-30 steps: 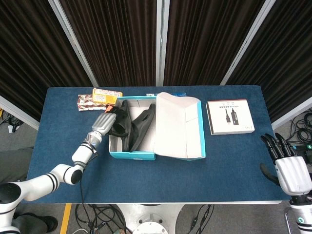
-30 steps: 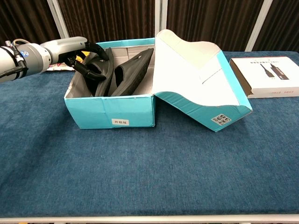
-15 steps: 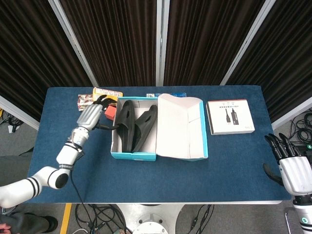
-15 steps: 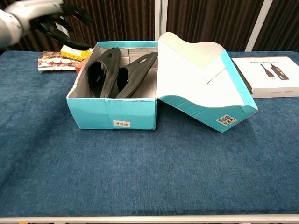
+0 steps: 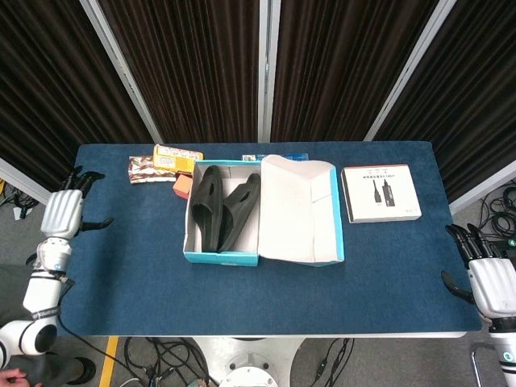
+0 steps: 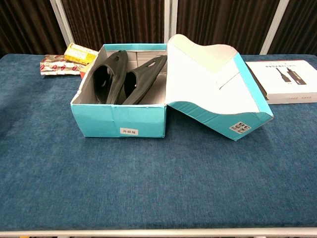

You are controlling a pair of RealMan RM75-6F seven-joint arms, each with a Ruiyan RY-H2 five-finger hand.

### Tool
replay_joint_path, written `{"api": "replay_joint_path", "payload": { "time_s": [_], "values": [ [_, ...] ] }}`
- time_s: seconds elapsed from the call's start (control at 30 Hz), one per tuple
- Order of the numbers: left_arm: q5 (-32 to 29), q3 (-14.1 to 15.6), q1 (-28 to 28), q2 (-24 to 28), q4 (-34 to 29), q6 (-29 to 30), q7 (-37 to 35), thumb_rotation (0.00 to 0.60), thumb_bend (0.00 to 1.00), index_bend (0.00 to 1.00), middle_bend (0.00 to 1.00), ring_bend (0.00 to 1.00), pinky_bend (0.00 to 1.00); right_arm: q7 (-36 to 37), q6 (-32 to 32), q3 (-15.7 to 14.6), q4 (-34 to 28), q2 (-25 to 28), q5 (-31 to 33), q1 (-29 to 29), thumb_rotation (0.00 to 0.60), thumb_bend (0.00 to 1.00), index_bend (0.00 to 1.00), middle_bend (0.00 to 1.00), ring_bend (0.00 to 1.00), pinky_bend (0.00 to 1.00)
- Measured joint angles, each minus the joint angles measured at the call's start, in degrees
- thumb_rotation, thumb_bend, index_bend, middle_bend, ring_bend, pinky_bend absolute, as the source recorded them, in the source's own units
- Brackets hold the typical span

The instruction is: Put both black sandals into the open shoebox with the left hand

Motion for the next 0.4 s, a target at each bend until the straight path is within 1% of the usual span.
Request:
{"api": "replay_joint_path", "payload": {
  "time_s": [0.2,0.4],
  "values": [
    [3.2,3.7,7.7,0.3,-0.1,9.7,2.1,0.6,0.11,0.2,0.18,0.05,0.15,3.1,0.2,-0.7,2.0,-2.3,0.3,-0.7,0.6,0.25,0.07,0.11,0.05,0.22],
    [6.7,6.9,14.6,0.7,-3.9,18.3,5.4,0.6,0.11,0.2,0.18,0.05,0.14,2.3,2.6,-1.5,2.2,-4.1,-0.7,-2.2,0.6,0.25,0.07,0.11,0.05,0.22]
  ]
}}
